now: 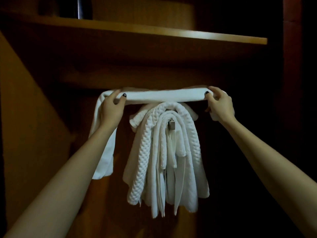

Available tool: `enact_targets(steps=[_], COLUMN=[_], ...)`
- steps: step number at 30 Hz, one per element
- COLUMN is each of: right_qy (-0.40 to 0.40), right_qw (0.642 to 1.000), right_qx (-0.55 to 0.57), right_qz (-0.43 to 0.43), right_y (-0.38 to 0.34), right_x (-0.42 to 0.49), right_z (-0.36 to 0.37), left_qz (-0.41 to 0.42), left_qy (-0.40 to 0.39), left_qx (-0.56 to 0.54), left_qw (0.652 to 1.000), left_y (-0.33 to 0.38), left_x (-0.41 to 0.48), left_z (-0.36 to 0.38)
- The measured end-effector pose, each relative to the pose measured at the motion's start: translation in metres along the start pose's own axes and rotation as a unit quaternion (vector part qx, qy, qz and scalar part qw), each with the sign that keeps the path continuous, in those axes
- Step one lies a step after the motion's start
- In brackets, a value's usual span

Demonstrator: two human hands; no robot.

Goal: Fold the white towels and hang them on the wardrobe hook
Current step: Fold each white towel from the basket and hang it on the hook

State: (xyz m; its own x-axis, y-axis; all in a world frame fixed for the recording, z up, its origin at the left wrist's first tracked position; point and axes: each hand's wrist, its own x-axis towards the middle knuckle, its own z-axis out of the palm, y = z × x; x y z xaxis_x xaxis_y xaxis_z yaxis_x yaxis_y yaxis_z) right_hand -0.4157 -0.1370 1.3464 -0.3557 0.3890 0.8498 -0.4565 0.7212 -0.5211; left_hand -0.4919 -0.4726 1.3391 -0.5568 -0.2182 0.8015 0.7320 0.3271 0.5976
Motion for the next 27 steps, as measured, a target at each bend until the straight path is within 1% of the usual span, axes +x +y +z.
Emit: enact_targets(steps=[2,4,7,10,12,14,16,18,19,21,23,25,27], right_qy=[0.012,0.028,0.011,-0.034,-0.061,-0.064,-0.067,-0.104,-0.131,-0.171,-0.176,-0.134,-0.075], right_qw=[0.999,0.998,0.999,0.996,0.995,0.995,0.995,0.992,0.989,0.984,0.984,0.984,0.974], right_qx=[0.034,0.061,0.033,-0.029,-0.005,0.027,0.039,0.043,0.04,0.018,-0.032,-0.119,-0.21], right_qz=[-0.001,-0.003,0.038,0.077,0.076,0.07,0.069,0.06,0.055,0.041,0.02,-0.004,-0.034], right_y=[-0.005,-0.012,-0.008,0.013,0.031,0.046,0.059,0.069,0.073,0.078,0.081,0.081,0.08], right_x=[0.012,0.027,0.043,0.034,0.024,0.014,0.002,-0.011,-0.017,-0.027,-0.035,-0.04,-0.046], right_z=[0.003,0.003,0.007,0.017,0.023,0.026,0.027,0.028,0.027,0.024,0.021,0.02,0.021], left_qz=[0.013,0.016,-0.006,-0.018,-0.026,-0.042,-0.023,-0.018,-0.017,0.008,0.062,0.095,0.111], left_qy=[0.029,0.038,0.036,-0.005,-0.028,-0.05,-0.075,-0.092,-0.092,-0.065,-0.018,-0.006,-0.039], left_qx=[-0.001,-0.012,-0.018,-0.002,0.001,-0.043,-0.067,-0.096,-0.093,-0.045,0.068,0.149,0.148], left_qw=[0.999,0.999,0.999,1.0,0.999,0.997,0.995,0.991,0.991,0.997,0.996,0.984,0.982], left_y=[0.004,0.011,0.01,-0.012,-0.03,-0.042,-0.05,-0.058,-0.061,-0.067,-0.073,-0.078,-0.082], left_x=[0.013,0.026,0.033,0.02,0.012,0.002,-0.013,-0.027,-0.035,-0.047,-0.055,-0.063,-0.071], left_z=[0.003,0.007,0.012,0.017,0.02,0.021,0.022,0.021,0.019,0.012,0.006,0.004,0.008])
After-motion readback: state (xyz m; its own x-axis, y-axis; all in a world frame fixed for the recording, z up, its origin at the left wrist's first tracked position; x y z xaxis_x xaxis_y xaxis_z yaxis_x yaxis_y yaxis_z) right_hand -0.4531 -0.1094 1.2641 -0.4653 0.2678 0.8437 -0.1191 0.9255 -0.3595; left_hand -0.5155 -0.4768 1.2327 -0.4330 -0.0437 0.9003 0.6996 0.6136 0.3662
